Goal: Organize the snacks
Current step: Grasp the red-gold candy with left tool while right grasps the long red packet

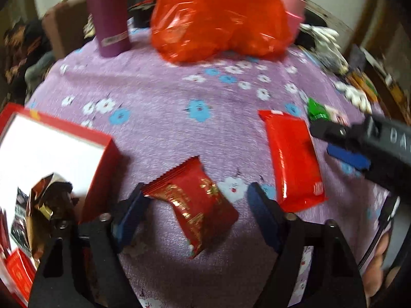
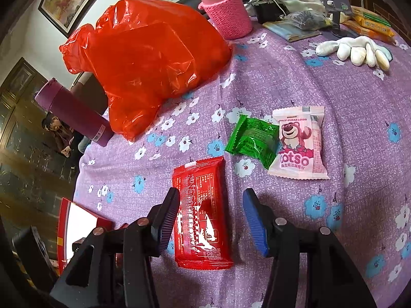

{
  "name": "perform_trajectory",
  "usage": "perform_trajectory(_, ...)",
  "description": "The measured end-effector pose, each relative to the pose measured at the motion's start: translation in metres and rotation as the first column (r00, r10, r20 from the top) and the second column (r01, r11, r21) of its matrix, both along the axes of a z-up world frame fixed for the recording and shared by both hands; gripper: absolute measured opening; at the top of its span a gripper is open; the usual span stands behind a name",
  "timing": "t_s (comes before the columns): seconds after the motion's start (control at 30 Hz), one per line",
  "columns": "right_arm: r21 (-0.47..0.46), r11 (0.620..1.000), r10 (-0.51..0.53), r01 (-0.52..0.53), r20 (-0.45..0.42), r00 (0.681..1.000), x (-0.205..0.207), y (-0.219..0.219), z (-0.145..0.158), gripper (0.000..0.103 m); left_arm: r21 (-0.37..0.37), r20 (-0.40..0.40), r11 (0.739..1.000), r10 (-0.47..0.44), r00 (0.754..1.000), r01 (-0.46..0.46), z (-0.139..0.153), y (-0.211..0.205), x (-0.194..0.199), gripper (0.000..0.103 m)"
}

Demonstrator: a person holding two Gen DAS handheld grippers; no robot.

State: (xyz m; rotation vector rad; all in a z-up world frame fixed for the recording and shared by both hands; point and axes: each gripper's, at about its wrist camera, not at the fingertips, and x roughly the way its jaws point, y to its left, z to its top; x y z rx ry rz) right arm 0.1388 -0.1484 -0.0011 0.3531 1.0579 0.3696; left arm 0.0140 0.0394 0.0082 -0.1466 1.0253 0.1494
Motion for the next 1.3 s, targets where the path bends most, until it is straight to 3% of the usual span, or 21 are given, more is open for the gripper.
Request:
perform_trajectory(0.17,0.019,0.999,0.049,-0.049,-0.028,0.998,-0.001,0.003,-0.001,0.054,0.036,0.018,0.997,-0.065,0.998,0.065,0.001,0.000,0.001,0.059)
perform_trajectory(0.27,-0.016,0.997,0.081,-0.082,-0.024,0.996,-0.004,0.017,-0.002,0.064,0.054,0.019,0.995,-0.082,0.996,0.081,0.002,0.003,0.002,0.056)
perform_trajectory(0.37,-0.092,0.990,0.101,-0.103,-0.028,0.994,-0.006,0.033,-0.007,0.065,0.073,0.019,0.992,-0.106,0.994,0.105,0.001,0.002,0.001,0.056)
perform_trajectory(0.47,-0.230,0.968,0.107,-0.102,0.009,0.994,-0.010,0.050,-0.010,0.066,0.089,0.027,0.988,-0.131,0.991,0.128,0.001,0.001,-0.001,0.054)
perform_trajectory(0.6,-0.405,0.908,0.146,-0.108,0.063,0.987,-0.020,0.076,-0.015,0.068,0.082,0.030,0.986,-0.150,0.988,0.147,0.001,0.004,-0.005,0.052)
perform_trajectory(0.67,-0.453,0.884,0.173,-0.115,0.089,0.981,-0.024,0.085,-0.015,0.060,0.079,0.034,0.985,-0.159,0.987,0.155,0.002,0.004,-0.007,0.052)
perform_trajectory(0.77,-0.433,0.891,0.189,-0.136,0.079,0.979,-0.025,0.085,-0.014,0.052,0.091,0.046,0.981,-0.174,0.984,0.169,0.005,0.002,-0.014,0.051)
perform_trajectory(0.93,-0.348,0.928,0.161,-0.131,0.060,0.985,-0.020,0.070,-0.011,0.051,0.126,0.073,0.971,-0.215,0.974,0.205,0.014,-0.007,-0.029,0.049)
perform_trajectory(1.1,-0.166,0.979,0.125,-0.117,0.040,0.991,-0.013,0.042,-0.004,0.051,0.125,0.119,0.968,-0.233,0.965,0.218,0.028,-0.007,-0.043,0.046)
perform_trajectory(1.3,-0.070,0.992,0.110,-0.107,0.042,0.993,-0.011,0.031,0.002,0.051,0.128,0.105,0.967,-0.234,0.967,0.220,0.022,-0.006,-0.042,0.046)
